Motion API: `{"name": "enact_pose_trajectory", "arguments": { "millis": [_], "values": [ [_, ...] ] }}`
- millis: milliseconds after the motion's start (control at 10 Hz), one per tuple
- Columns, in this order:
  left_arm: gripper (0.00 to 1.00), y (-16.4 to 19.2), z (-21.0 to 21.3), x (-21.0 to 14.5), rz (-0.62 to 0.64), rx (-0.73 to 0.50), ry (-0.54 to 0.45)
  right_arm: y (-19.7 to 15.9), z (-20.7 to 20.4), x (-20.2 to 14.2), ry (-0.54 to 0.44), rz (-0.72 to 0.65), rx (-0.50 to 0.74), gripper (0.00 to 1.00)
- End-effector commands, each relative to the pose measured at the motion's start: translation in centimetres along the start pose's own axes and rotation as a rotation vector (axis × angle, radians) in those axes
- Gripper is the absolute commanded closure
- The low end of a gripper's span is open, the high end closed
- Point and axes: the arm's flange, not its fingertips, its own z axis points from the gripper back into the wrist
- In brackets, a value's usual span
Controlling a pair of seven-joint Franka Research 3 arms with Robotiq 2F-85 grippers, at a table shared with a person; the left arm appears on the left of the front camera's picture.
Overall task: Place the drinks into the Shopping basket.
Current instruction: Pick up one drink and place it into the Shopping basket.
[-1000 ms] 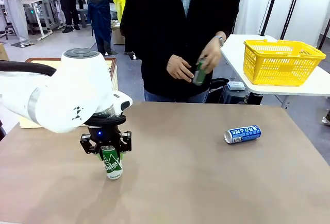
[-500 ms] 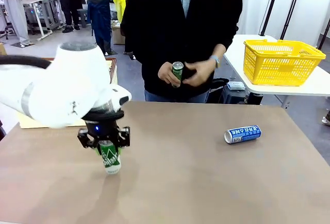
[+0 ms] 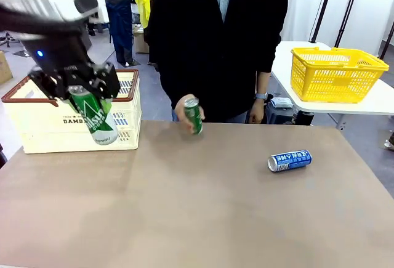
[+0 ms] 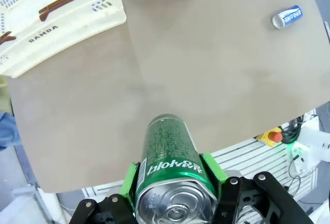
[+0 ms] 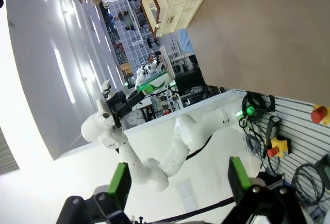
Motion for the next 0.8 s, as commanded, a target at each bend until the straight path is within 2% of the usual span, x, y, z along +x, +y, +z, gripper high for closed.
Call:
{"name": "enact_pose_trajectory", "arguments": {
  "millis": [0,300,400,500,600,700],
  "values": [
    [1.00,-0.2,-1.1,-0.3,0.012,0.014,-0.001,0.0,0.4,-0.2,0.006,0.023,-0.009,0.00],
    [1.00,-0.1,-0.7,0.0,0.001,0.016,0.007,0.0,0.4,-0.2,0.006,0.023,-0.009,0.00],
    [1.00,9.0,2.6,3.7,0.322,-0.036,-0.041,0.0,0.4,-0.2,0.006,0.023,-0.009,0.00],
    [1.00,16.7,3.9,5.0,0.446,-0.033,0.025,0.0,0.4,-0.2,0.006,0.023,-0.009,0.00],
    [1.00,23.5,4.6,4.1,0.631,-0.022,0.068,0.0,0.4,-0.2,0.006,0.023,-0.009,0.00],
    [1.00,28.0,6.3,1.3,0.677,-0.076,0.088,0.0,0.4,-0.2,0.006,0.023,-0.009,0.00]
  ]
}}
